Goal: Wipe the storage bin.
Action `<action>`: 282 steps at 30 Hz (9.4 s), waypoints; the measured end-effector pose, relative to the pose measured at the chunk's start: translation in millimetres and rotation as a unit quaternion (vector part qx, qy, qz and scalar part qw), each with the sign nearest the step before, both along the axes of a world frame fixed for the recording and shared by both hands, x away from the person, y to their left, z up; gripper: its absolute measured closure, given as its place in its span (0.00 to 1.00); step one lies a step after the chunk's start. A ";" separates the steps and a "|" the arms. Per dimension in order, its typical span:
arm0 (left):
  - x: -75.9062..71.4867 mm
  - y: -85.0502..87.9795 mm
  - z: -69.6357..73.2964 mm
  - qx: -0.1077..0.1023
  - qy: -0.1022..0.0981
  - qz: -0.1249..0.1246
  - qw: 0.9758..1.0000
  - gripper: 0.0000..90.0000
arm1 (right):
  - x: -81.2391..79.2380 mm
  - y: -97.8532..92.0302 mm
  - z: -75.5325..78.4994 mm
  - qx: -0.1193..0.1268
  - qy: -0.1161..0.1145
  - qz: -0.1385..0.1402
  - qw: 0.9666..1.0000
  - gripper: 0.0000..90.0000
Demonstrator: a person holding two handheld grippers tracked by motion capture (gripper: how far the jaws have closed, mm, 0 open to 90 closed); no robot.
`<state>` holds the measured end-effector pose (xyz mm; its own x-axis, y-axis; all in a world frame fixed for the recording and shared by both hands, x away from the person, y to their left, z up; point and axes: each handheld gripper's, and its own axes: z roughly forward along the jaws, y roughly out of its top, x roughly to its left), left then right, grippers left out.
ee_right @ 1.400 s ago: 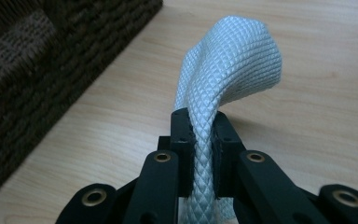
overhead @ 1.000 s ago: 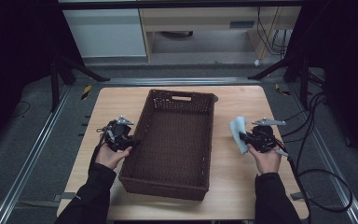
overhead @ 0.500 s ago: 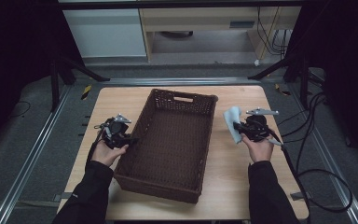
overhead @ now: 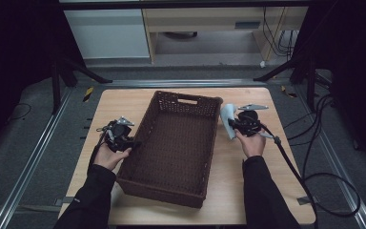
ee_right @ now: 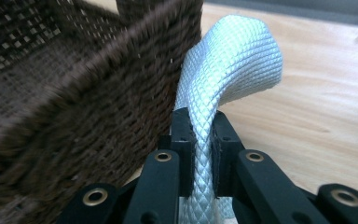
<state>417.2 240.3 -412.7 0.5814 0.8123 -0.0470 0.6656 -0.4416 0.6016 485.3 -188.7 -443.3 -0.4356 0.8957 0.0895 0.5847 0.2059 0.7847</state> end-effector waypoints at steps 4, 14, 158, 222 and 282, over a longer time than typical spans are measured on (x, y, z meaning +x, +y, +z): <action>0.1 -0.1 0.1 0.000 0.000 0.000 1.000 0.83 | 6.3 7.2 -15.0 -0.012 0.017 0.009 1.000 0.93; 0.1 -0.4 0.3 0.002 0.000 0.000 1.000 0.83 | 10.2 14.5 -12.3 0.022 0.013 0.033 0.999 0.93; 5.4 -1.9 5.8 0.006 -0.002 0.036 0.999 0.83 | -71.6 16.2 11.7 0.070 -0.028 0.143 0.987 0.93; 12.5 -6.2 5.1 0.010 -0.011 0.046 0.999 0.83 | -113.4 32.2 -16.1 0.044 0.034 0.172 0.983 0.93; 21.2 -6.9 1.1 0.015 -0.007 0.049 0.999 0.86 | -137.8 23.9 9.6 0.095 -0.005 0.184 0.978 0.93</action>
